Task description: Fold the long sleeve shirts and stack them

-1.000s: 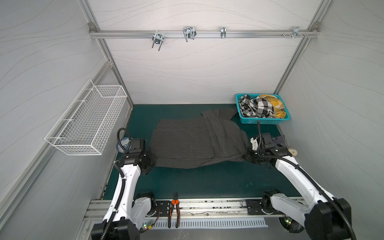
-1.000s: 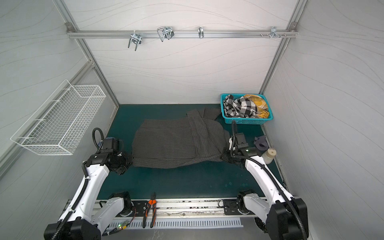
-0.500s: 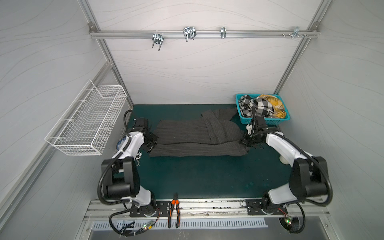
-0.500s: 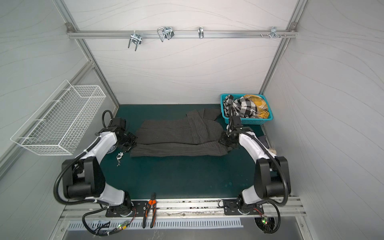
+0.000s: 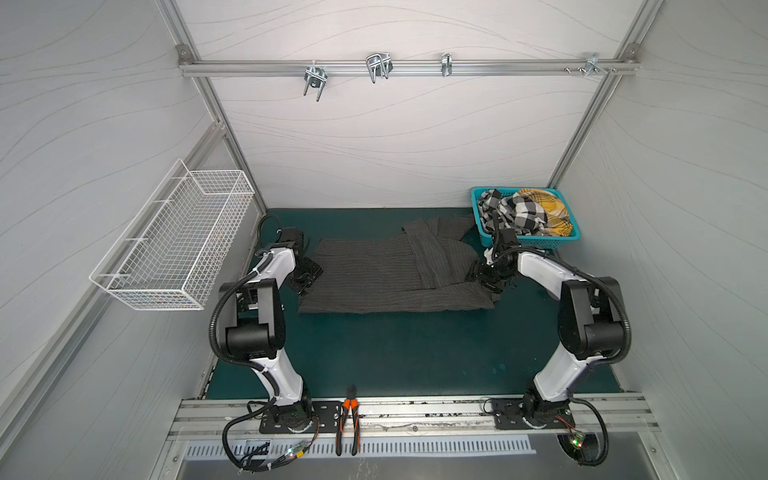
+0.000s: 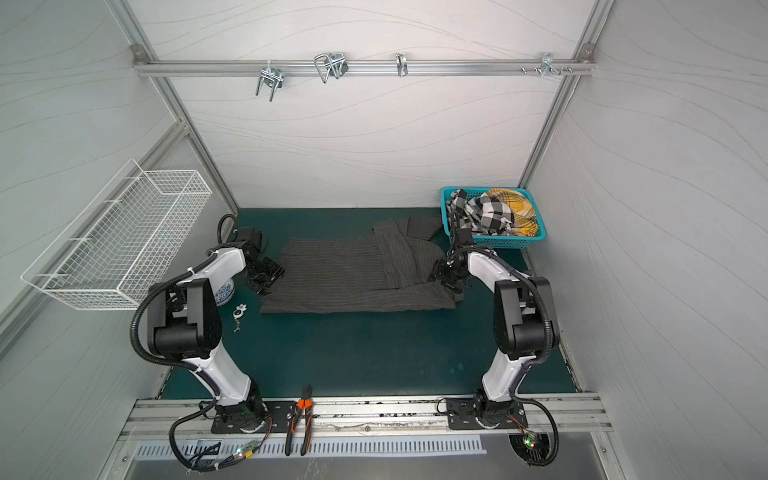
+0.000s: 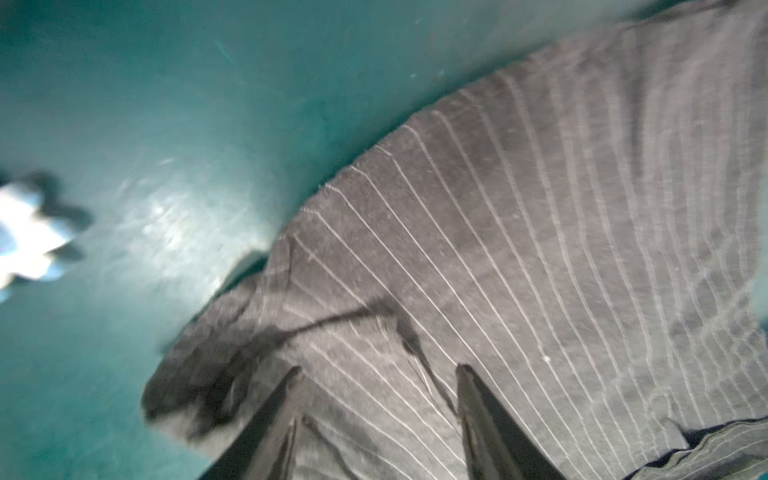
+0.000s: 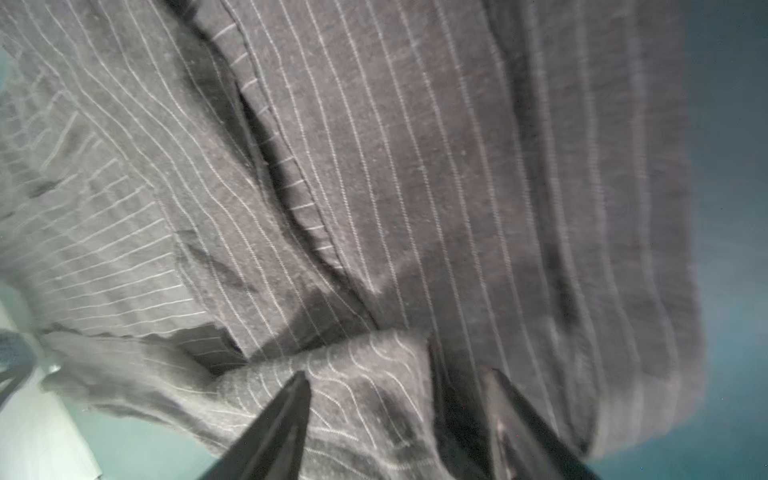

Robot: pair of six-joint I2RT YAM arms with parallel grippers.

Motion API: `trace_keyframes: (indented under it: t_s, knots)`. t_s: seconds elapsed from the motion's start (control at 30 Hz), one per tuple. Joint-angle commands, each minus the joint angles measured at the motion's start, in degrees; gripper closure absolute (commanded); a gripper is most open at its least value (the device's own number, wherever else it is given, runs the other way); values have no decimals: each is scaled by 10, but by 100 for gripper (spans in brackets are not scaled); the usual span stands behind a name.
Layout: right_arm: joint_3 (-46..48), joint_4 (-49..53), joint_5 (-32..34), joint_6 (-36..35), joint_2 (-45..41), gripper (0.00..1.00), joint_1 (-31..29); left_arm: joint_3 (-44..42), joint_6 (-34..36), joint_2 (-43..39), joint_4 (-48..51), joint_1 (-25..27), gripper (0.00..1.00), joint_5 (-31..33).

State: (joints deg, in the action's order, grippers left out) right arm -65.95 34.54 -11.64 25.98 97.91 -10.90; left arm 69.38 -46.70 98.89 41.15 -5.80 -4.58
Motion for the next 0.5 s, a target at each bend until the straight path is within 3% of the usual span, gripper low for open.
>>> trace_keyframes:
  t_s: [0.0, 0.2, 0.37, 0.47]
  knots:
    - [-8, 57, 66, -10, -69, 28, -20, -3, 6, -76, 34, 41, 39, 46]
    - [58, 17, 17, 2, -85, 44, -25, -130, -25, -94, -44, 62, 61, -6]
    - [66, 15, 9, -6, -41, 58, -32, -157, -19, -60, -71, 64, 77, -40]
    - [42, 28, 27, -8, -58, 57, -55, -158, 2, -63, -66, 63, 82, -29]
